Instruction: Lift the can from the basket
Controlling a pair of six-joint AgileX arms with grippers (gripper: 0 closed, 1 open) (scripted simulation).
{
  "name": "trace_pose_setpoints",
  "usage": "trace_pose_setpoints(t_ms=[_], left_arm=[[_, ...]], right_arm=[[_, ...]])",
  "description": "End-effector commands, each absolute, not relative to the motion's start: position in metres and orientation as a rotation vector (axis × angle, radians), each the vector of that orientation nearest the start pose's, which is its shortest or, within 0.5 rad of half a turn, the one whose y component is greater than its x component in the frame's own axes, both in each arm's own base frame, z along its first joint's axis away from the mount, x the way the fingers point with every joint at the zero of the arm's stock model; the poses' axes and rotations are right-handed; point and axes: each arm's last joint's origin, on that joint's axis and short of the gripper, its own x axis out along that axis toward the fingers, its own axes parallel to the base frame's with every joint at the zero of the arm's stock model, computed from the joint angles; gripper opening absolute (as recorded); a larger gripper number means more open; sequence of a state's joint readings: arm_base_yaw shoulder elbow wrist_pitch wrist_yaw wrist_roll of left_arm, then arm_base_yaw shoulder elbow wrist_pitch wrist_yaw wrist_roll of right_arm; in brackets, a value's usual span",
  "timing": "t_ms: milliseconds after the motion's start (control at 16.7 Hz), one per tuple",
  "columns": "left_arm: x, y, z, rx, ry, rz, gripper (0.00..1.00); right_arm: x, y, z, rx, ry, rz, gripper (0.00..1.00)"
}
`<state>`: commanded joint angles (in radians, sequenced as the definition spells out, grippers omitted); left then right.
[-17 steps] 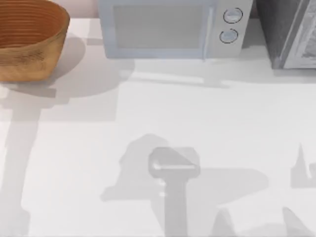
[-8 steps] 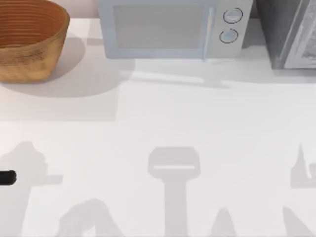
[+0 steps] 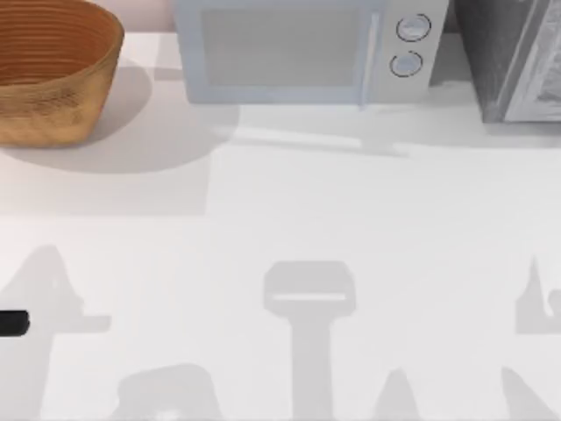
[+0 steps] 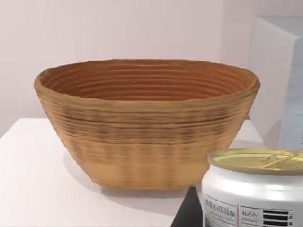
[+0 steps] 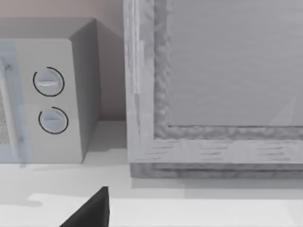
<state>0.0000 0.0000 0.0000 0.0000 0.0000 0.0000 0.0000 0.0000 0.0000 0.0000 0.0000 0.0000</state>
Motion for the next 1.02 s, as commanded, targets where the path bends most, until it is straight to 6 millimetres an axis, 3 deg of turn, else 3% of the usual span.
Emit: trace_pose_setpoints(t_ms=[360, 600, 780, 1020], left_arm=[[0.107, -0.002, 0.163, 0.002, 0.006, -0.015, 0.0], [0.116, -0.007, 0.189, 0.006, 0.001, -0.136, 0.0], [0.138, -0.016, 0.217, 0.012, 0.003, -0.287, 0.0], [0.193, -0.033, 0.247, 0.019, 0.006, -0.528, 0.0]], right_arm=[[0.106, -0.001, 0.16, 0.0, 0.0, 0.0, 1.0], [0.106, -0.001, 0.16, 0.0, 0.0, 0.0, 1.0], [0.106, -0.001, 0.16, 0.0, 0.0, 0.0, 1.0], [0.106, -0.001, 0.16, 0.0, 0.0, 0.0, 1.0]])
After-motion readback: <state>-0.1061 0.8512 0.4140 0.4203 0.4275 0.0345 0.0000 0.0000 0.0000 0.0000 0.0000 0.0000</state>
